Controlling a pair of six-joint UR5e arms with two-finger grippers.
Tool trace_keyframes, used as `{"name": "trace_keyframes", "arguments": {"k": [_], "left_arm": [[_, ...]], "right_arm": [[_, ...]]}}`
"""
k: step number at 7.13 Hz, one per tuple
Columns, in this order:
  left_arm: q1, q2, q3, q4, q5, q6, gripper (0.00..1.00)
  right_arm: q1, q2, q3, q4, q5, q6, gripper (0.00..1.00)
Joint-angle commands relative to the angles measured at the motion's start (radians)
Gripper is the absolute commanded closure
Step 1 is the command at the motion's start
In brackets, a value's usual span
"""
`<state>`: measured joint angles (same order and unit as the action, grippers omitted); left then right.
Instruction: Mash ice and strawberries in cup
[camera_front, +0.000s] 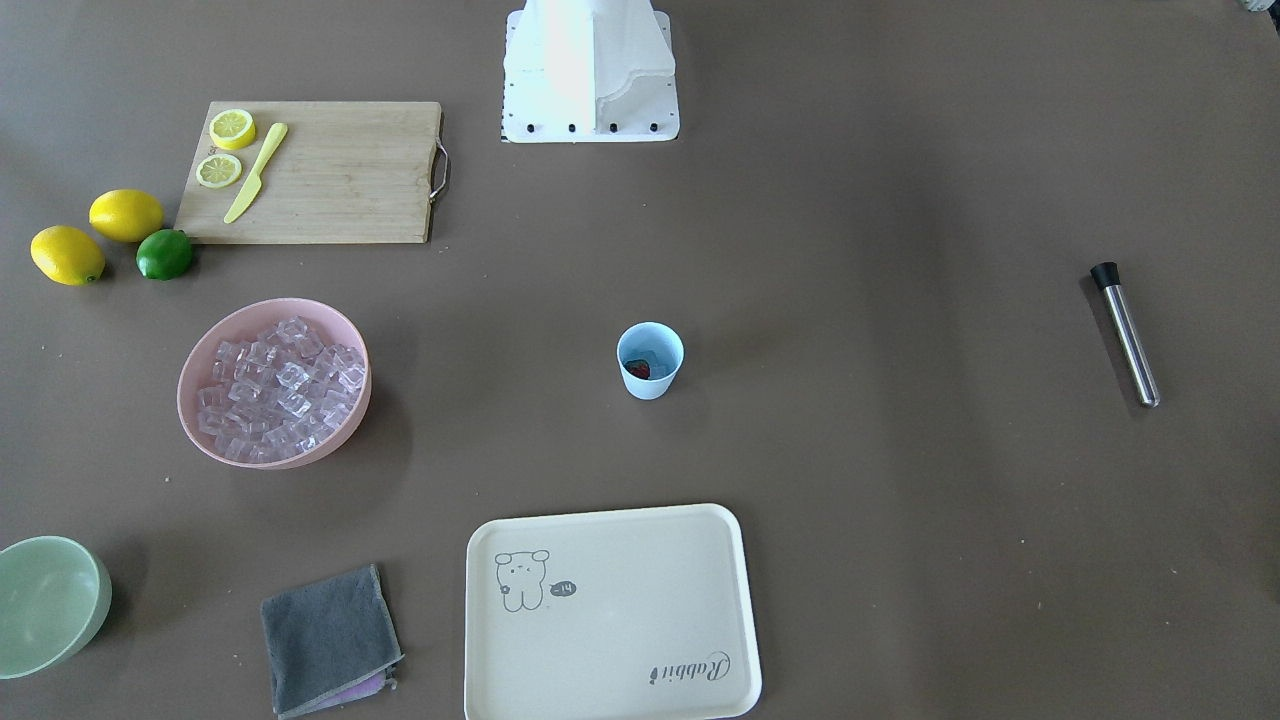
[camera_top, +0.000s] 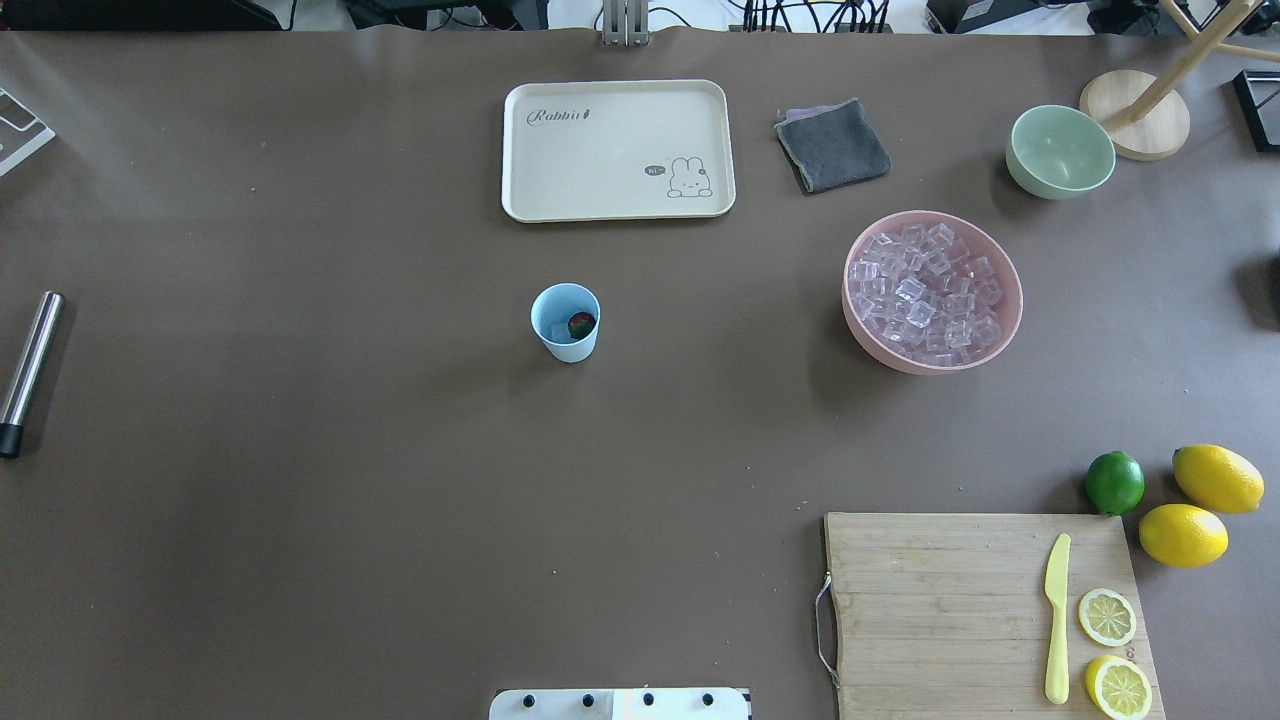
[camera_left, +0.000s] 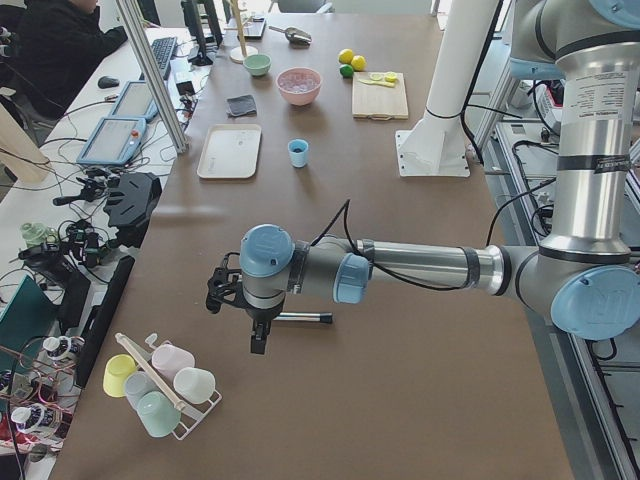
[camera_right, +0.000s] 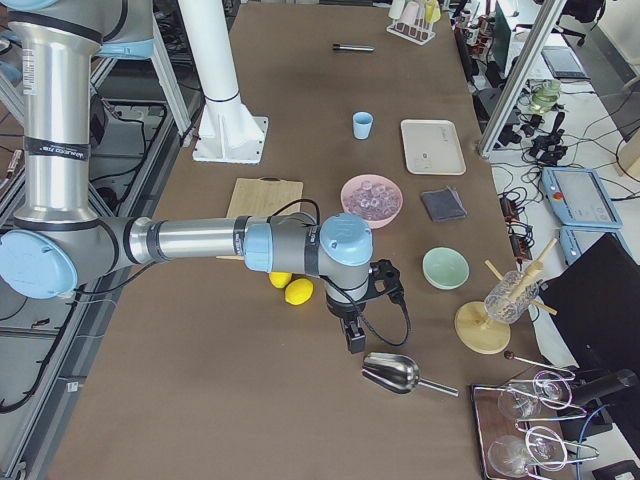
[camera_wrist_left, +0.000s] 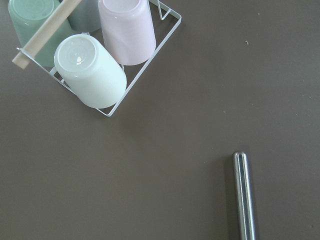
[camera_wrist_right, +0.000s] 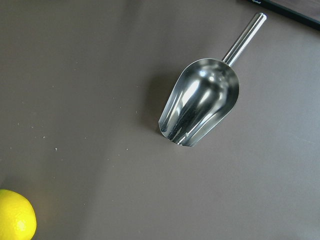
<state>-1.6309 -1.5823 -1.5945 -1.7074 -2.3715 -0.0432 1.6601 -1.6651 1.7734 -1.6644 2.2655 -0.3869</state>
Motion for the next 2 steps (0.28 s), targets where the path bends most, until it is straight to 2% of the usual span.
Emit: {"name": "trace_keyframes", "arguments": {"k": [1,2], "left_arm": [[0.0,-0.016,0.022,-0.014,0.0,-0.001,0.01],[0.0,-0.016,0.022,-0.014,0.0,-0.001,0.01]], "right_arm": [[0.0,0.001,0.001,0.0,0.0,0.002,0.01],[0.0,0.001,0.001,0.0,0.0,0.002,0.01]]}}
